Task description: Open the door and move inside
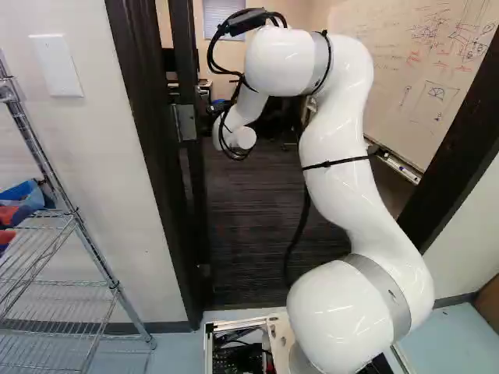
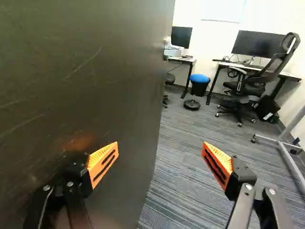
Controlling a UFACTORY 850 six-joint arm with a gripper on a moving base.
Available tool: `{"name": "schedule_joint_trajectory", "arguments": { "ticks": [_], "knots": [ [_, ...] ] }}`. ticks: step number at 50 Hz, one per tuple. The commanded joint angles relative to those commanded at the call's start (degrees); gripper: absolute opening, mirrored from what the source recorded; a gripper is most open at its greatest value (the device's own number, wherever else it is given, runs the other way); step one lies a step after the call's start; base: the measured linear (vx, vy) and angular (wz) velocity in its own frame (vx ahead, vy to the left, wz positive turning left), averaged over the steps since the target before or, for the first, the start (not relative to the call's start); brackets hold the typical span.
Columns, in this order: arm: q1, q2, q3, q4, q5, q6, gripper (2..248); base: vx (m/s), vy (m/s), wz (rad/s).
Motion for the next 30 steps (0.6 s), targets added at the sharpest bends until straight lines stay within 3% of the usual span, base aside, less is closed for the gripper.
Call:
{"name": "schedule_joint_trajectory", "arguments": {
  "ticks": [30],
  "knots": [
    [0.47,-0.48,-0.65,-0.51,0.0,0.0,247,0.0,0.0,0.0]
  ]
}}
